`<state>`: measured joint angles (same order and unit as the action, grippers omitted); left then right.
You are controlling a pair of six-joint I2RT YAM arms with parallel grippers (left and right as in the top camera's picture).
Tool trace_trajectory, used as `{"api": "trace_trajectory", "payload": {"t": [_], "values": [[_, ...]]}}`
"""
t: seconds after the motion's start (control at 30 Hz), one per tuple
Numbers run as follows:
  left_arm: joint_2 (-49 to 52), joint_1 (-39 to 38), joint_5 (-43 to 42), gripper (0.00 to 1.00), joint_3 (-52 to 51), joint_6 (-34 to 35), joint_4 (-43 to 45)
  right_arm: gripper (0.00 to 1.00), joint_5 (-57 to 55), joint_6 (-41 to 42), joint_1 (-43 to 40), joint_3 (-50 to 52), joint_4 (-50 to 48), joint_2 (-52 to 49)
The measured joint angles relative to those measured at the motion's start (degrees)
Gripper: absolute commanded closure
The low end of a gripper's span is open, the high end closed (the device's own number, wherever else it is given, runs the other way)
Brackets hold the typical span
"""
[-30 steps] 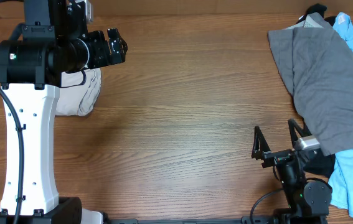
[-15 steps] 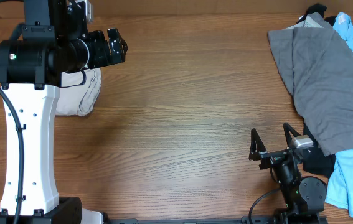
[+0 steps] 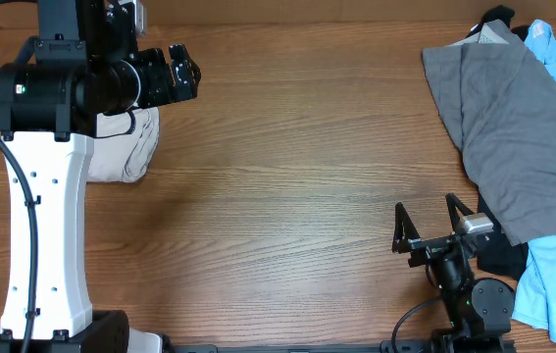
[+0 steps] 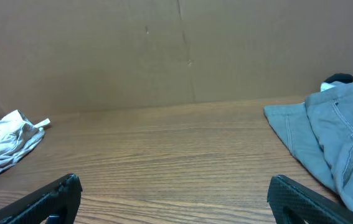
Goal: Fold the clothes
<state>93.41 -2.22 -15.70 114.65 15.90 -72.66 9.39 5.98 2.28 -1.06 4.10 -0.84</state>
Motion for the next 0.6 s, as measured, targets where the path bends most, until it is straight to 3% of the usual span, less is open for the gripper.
{"api": "trace_trajectory", "payload": {"t": [0.6], "values": [[-0.9,0.0,2.4,0.0,0.0,-0.1,-0.7,0.0,0.0,0.0,0.0,0.0,0.0,0.0]]}}
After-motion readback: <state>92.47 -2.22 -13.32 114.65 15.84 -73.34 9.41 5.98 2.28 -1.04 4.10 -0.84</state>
